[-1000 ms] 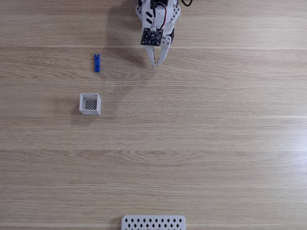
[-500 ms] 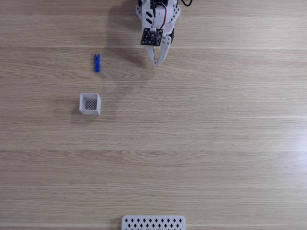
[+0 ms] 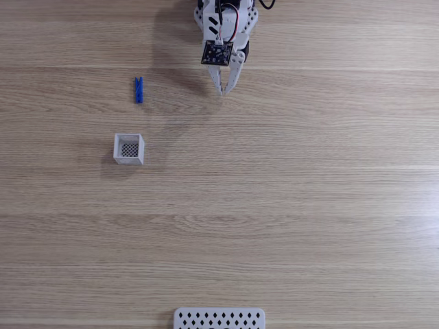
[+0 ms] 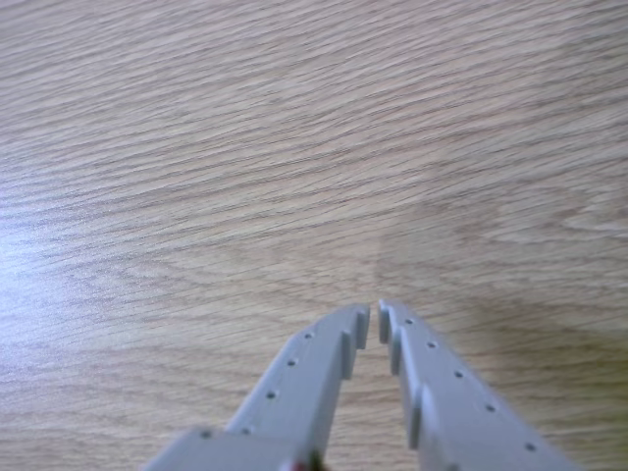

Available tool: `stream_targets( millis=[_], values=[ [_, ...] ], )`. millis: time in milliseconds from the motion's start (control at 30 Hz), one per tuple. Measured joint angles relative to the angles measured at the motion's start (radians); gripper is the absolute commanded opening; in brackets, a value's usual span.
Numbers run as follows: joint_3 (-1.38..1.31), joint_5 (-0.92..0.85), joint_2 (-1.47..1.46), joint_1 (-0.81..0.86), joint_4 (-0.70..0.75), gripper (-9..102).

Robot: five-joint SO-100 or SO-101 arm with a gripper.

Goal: Grasp a peg and put it in the crate.

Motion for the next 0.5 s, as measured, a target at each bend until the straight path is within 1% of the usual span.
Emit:
stream_targets(
  millis=[100, 233, 367, 500],
  values=[
    [-0.002, -0.006, -0.104, 0.002, -0.029, 0],
    [-0.063, -0.13, -0.324, 0.08, -0.043, 0],
    [-0.236, -0.376, -0.604, 0.236, -0.043, 0],
    [-0.46, -0.683, -0.9, 0.479, -0.046, 0]
  ],
)
